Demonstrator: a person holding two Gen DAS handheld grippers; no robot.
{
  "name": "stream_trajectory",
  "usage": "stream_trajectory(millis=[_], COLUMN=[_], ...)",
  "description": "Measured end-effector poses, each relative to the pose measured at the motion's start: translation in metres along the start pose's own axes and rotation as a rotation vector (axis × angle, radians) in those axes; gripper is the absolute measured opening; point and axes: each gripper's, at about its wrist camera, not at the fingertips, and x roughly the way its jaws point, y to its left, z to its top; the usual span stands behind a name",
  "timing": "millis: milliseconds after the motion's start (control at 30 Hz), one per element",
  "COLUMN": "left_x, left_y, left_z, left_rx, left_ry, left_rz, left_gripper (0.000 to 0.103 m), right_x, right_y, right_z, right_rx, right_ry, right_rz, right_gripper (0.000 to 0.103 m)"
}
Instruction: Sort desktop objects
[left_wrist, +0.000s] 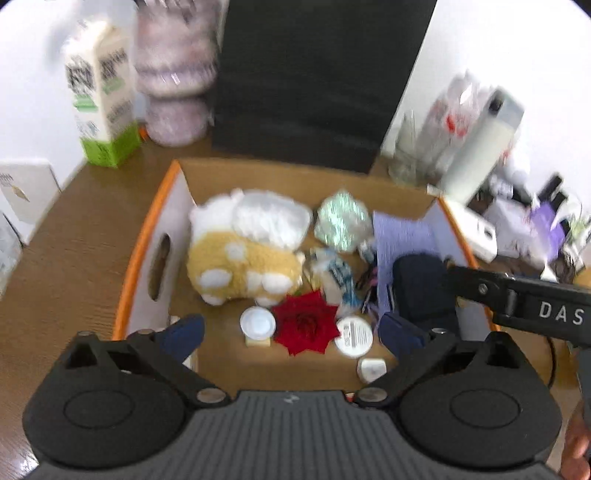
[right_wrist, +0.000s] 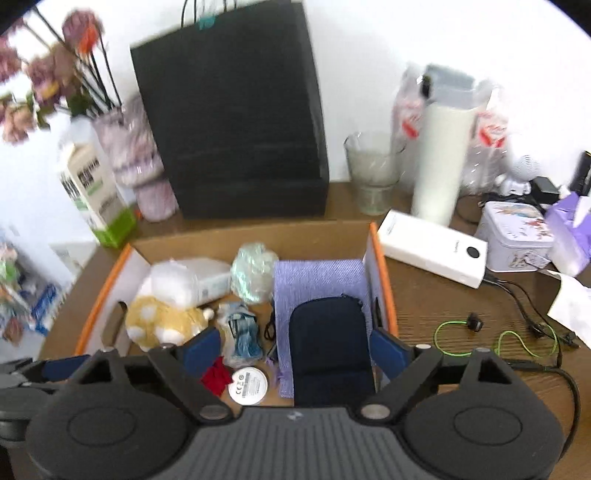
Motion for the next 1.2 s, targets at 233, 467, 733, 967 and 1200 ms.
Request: stream_trajectory(millis=[233, 467, 733, 967, 1200], left_x=[-0.05, -0.068, -0.1, -0.111, -0.102], left_y=[-0.018, -0.024, -0.007, 0.008, 0.014], left_z=[-0.067, -0.151, -0.224, -0.279, -0.289], left_rx=[0.158, 0.187, 0.148, 0.158, 0.162], left_ry=[-0.222, -0.292, -0.4, -0.431, -0.366], left_rz=[-0.004, -0.007, -0.02, 0.042, -0.007], left_gripper=[0.103, 0.103, 0.103, 0.103, 0.103], right_x=[-0.056, -0.089, -0.12, -0.127, -0.124], right_y=[-0.004, -0.019, -0.017, -0.009, 0.0], right_z=[-0.082, -0.164, -0.245, -0.304, -0.321], right_rx=[-0.029, -0.055, -0.073, -0.073, -0.105], right_ry=[-0.214, -0.255, -0.334, -0.364, -0.383], right_rz=[0.03, 0.006, 0.0, 0.021, -0.034], right_gripper=[0.091, 0.098, 0.098, 0.098, 0.103])
